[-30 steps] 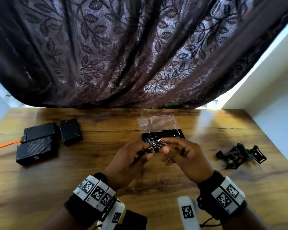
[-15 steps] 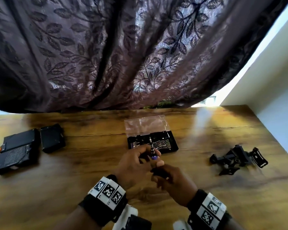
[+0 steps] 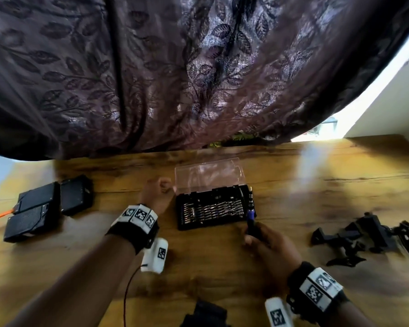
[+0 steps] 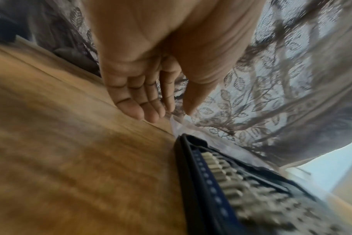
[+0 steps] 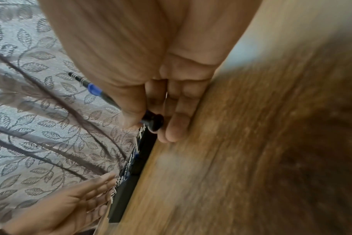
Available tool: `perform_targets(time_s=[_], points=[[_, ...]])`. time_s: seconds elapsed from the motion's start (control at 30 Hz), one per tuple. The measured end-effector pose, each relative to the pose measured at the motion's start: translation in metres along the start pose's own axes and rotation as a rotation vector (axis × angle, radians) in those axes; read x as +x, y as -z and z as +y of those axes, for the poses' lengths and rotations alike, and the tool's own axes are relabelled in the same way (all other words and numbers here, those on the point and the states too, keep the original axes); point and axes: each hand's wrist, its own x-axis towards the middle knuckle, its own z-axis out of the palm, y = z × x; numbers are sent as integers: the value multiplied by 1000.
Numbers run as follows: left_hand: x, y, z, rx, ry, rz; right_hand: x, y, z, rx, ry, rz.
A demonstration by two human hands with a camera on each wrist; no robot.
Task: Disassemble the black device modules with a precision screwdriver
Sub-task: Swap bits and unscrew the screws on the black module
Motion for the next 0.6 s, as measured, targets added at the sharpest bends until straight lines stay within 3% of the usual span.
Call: perform_targets(time_s=[0.1,0.33,0.47,0.6], points=[[26,-7,10,101,30,-59,8,-1,2,124,-5,-15],[54,-18,17,283,106,-93,15,-1,15,146,47,-53],[52,-8,22,161,115,-44,14,-1,15,184,46,-51],[31,10,15,-24,-11,27,10,-1,7,195,57,-54]])
